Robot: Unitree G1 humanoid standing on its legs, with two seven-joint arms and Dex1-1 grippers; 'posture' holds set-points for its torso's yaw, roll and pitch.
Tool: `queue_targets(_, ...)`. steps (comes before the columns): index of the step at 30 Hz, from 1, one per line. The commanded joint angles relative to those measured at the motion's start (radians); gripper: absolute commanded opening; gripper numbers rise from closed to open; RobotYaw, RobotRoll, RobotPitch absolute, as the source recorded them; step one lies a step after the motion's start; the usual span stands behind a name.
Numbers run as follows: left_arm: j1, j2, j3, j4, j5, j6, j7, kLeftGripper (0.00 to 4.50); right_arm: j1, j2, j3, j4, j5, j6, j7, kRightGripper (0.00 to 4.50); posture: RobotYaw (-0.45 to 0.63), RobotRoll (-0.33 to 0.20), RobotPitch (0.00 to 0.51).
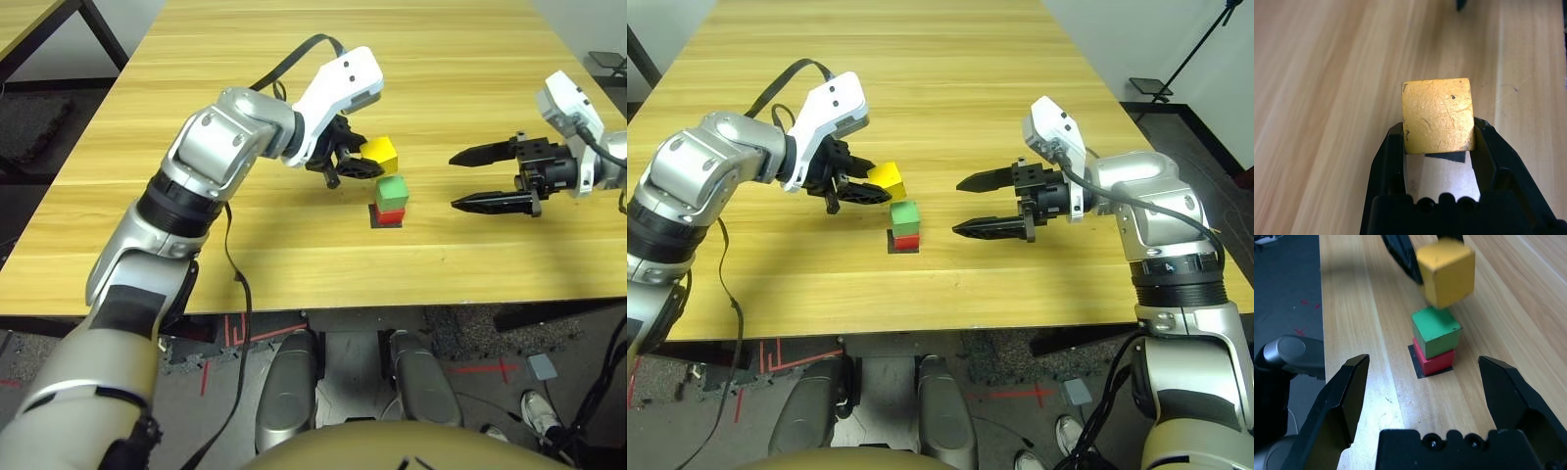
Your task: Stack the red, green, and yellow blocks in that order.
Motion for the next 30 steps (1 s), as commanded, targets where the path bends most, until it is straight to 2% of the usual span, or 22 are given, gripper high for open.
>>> queue_targets(1, -0.034, -0.008, -0.040, 0.035, 0.042, -0.020, -0.032, 1.90, 0.019, -0.012, -0.020, -0.026, 0.017, 0.015, -0.017, 4.50, 0.21, -0.055, 0.123)
queue_targets(30, -0.011, -0.057, -0.068, -0.005, 0.089, 0.029, -0.054, 1.90, 0.023, 0.002, -0.024, -0.020, 0.020, 0.014, -0.054, 4.50, 0.20, -0.038, 0.131)
